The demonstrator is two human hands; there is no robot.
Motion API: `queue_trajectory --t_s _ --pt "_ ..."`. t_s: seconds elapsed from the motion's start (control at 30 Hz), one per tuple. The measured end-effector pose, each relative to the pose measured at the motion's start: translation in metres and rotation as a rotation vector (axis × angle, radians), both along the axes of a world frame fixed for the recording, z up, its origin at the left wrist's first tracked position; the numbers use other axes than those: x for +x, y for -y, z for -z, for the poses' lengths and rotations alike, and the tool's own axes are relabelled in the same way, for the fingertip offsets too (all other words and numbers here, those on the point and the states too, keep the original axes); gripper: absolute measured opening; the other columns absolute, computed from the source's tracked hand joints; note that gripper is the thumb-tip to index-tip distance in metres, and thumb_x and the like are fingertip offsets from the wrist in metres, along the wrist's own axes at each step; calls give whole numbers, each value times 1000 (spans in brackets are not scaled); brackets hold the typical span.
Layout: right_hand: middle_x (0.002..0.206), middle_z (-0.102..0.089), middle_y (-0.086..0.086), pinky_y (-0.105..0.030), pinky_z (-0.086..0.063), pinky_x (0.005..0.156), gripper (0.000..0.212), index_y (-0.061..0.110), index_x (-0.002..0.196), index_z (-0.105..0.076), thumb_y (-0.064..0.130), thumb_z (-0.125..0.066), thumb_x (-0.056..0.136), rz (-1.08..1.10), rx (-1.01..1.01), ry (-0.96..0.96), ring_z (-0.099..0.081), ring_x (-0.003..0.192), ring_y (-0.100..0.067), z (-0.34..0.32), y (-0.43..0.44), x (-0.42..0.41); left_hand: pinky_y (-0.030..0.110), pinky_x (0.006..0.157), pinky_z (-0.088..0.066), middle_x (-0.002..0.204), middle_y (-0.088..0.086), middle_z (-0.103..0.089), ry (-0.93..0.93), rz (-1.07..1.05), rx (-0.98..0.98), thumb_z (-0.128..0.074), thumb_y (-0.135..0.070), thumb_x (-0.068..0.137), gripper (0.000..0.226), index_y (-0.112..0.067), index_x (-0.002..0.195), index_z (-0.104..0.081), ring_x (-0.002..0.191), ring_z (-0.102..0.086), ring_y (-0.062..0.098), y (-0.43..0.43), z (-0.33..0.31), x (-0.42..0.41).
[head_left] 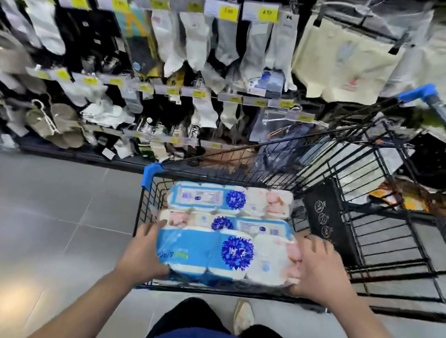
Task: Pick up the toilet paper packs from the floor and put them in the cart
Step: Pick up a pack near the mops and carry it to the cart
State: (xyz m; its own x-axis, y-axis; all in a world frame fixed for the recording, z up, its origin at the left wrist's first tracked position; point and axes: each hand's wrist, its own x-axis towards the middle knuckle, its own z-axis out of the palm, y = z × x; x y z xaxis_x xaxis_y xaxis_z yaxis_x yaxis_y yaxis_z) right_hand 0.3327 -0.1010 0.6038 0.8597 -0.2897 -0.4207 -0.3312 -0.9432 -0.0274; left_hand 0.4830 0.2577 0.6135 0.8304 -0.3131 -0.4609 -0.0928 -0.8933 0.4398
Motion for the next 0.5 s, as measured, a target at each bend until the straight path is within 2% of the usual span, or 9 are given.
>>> queue_trajectory --t_s 0.07,0.13,0.23,0.33,0.5 --pt "136 -47 -10 -48 -46 102 131 21 151 -31 82 -51 37 1 27 8 -47 126 -36 14 5 -3 31 100 -46 145 1 -30 -5 -14 38 -84 -36 53 115 -24 152 -27 130 -49 21 6 3 -9" --pt "136 -47 -13 -51 -47 102 128 21 151 -28 80 -58 41 -14 50 37 -48 127 -40 26 10 -5 35 101 -48 145 -1 -29 6 -24 70 -82 -43 51 115 -26 151 -26 130 -49 21 8 9 -16" --pt "150 -33 -10 -48 -35 114 130 25 159 -12 78 -65 52 -6 86 -39 -33 140 -36 33 11 -5 47 100 -48 145 2 -28 26 -52 144 -69 -61 45 119 -33 151 -21 129 -50 28 5 20 -25" --pt "155 -25 -8 -47 -31 118 132 29 160 -2 77 -69 56 19 152 -92 -26 145 -35 38 16 -3 46 101 -47 145 5 -28 32 -50 197 -75 -54 50 119 -35 151 -16 128 -48 33 10 20 -32" --pt "160 -19 -4 -44 -29 120 142 31 161 -7 82 -69 44 36 281 -182 -25 147 -33 37 33 3 40 114 -34 152 12 -20 20 -47 250 -80 -49 59 123 -34 157 -7 141 -28 35 15 16 -35"
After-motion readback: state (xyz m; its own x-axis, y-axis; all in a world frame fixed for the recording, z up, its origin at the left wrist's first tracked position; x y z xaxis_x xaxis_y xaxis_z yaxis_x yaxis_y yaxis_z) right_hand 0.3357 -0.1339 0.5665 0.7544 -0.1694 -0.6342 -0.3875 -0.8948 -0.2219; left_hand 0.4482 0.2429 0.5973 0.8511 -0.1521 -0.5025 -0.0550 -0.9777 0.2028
